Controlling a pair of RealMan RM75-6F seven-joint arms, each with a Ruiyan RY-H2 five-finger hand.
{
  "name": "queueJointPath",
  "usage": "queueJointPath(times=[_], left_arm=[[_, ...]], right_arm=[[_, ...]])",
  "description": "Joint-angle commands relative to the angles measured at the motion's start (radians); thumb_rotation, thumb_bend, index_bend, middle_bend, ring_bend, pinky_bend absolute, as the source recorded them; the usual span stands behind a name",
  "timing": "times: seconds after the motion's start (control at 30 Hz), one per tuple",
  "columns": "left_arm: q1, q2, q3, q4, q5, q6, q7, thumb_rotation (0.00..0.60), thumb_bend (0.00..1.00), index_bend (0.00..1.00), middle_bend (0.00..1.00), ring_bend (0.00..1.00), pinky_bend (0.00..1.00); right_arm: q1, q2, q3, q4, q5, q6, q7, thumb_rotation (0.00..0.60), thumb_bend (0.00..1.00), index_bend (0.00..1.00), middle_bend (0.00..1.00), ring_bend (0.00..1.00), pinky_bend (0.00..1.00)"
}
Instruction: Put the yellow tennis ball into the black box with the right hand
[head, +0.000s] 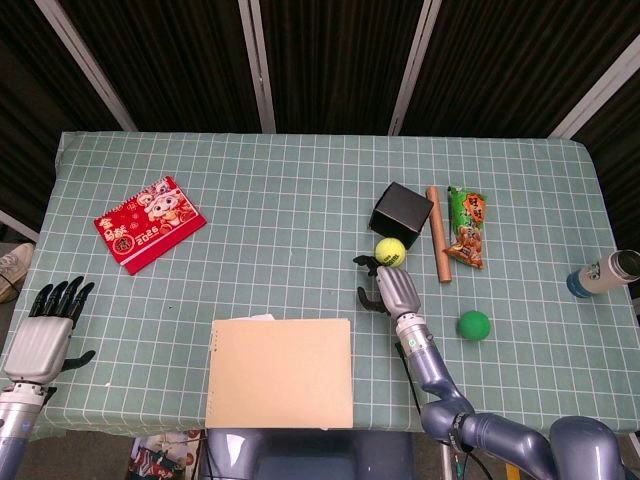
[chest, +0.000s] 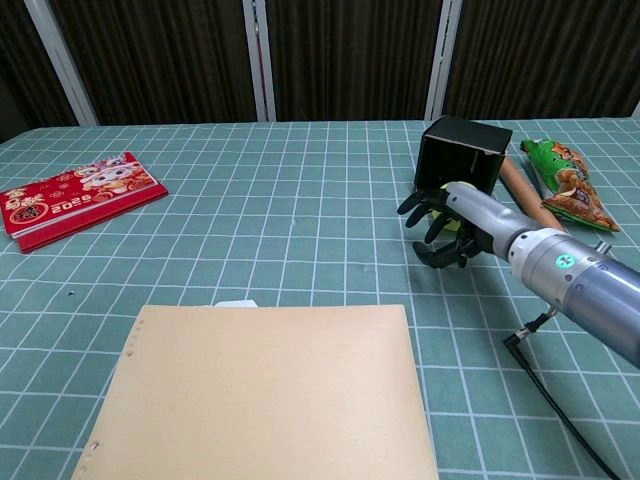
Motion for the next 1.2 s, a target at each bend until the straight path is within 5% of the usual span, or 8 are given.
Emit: queueJointPath(times=[0.03, 0.43, 1.03, 1.2], left_arm=[[0.000, -0.001, 0.000, -0.002, -0.002, 0.001, 0.002, 0.600, 0.07, 0.00, 0.00, 0.00, 0.00], [-0.001, -0.013, -0.001, -0.012, -0.015, -0.004, 0.035, 0.600, 0.07, 0.00, 0.00, 0.00, 0.00], [-0.010, -0.022, 0.001, -0.028, -0.026, -0.021, 0.062, 0.600, 0.07, 0.00, 0.00, 0.00, 0.00], [-0.012, -0.024, -0.002, -0.026, -0.033, -0.025, 0.064, 0.600, 0.07, 0.00, 0.00, 0.00, 0.00]], right_arm=[[0.006, 0.014, -0.005, 0.018, -0.002, -0.015, 0.006, 0.600, 0.52, 0.23, 0.27, 0.33, 0.62], [0.029, 0.084, -0.051, 0.087, -0.014, -0.102, -0.024, 0.600, 0.53, 0.23, 0.27, 0.30, 0.55], [0.062, 0.142, -0.039, 0.103, -0.028, -0.109, 0.009, 0.600, 0.52, 0.17, 0.23, 0.25, 0.49], [0.075, 0.144, -0.038, 0.115, -0.027, -0.121, 0.012, 0.600, 0.53, 0.13, 0.17, 0.18, 0.38]])
